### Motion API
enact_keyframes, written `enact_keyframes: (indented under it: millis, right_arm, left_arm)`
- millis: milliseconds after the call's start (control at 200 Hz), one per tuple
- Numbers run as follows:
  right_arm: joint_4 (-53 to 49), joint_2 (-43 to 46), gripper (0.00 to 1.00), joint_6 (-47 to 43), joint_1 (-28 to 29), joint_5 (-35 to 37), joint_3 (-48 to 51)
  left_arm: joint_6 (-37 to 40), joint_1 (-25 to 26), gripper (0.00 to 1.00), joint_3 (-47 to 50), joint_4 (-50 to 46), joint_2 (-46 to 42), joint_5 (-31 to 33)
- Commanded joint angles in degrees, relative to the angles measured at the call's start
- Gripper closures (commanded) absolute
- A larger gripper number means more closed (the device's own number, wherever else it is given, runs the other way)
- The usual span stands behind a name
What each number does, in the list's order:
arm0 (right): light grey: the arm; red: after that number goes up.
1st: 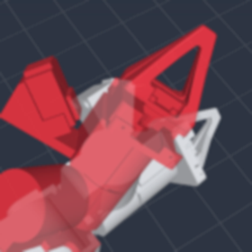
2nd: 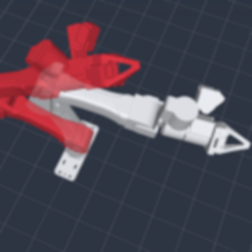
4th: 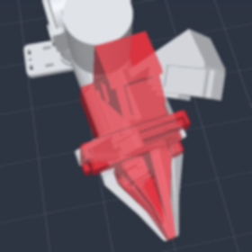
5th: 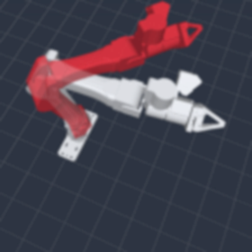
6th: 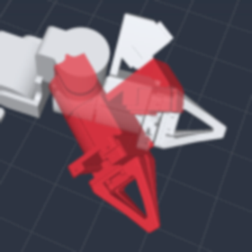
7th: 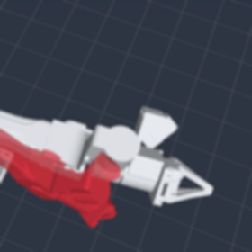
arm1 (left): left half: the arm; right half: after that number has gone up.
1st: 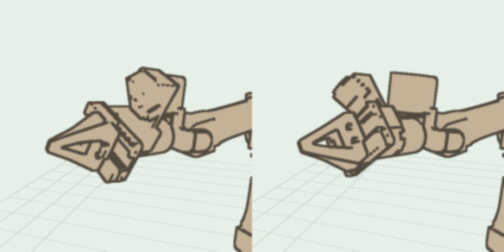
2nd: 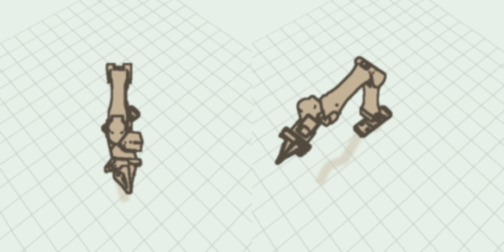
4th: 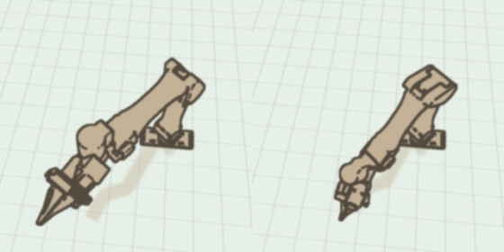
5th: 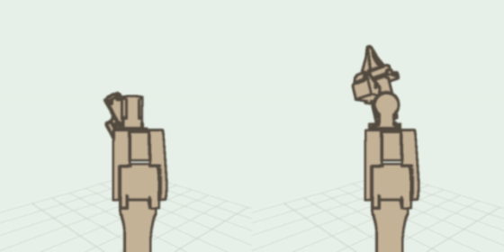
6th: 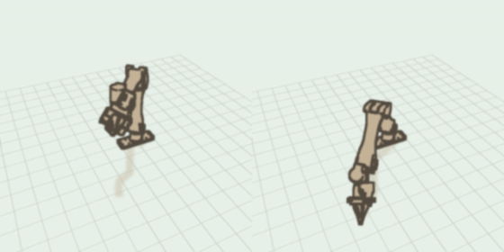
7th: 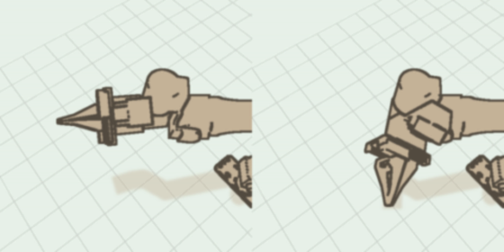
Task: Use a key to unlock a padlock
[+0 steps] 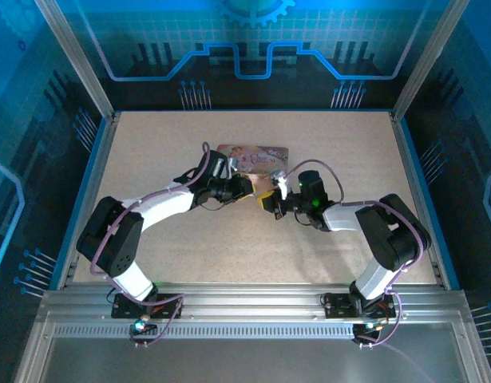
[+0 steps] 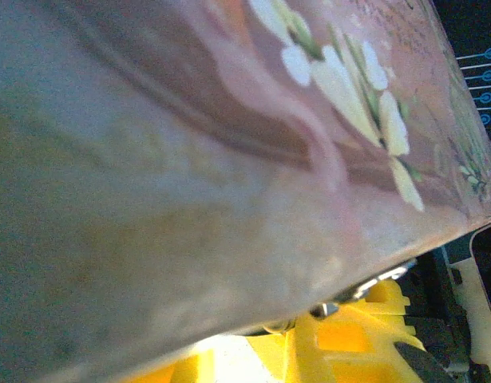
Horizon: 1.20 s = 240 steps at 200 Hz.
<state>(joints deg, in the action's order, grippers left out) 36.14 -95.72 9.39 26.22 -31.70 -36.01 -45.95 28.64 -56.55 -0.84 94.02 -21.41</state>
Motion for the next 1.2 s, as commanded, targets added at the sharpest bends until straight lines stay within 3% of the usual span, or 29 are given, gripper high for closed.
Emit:
enact_keyframes:
  millis: [0, 1196]
  right_arm:
    - [3.9, -0.3, 1.00, 1.2, 0.6, 1.0, -0.8]
    - [5.5, 1.7, 1.00, 1.8, 0.0, 0.8, 0.9]
  left_arm:
    - [1.0, 0.5, 0.82, -2.3, 0.5, -2.1, -4.2]
    - [1.1, 0.5, 0.82, -2.3, 0.5, -1.9, -4.1]
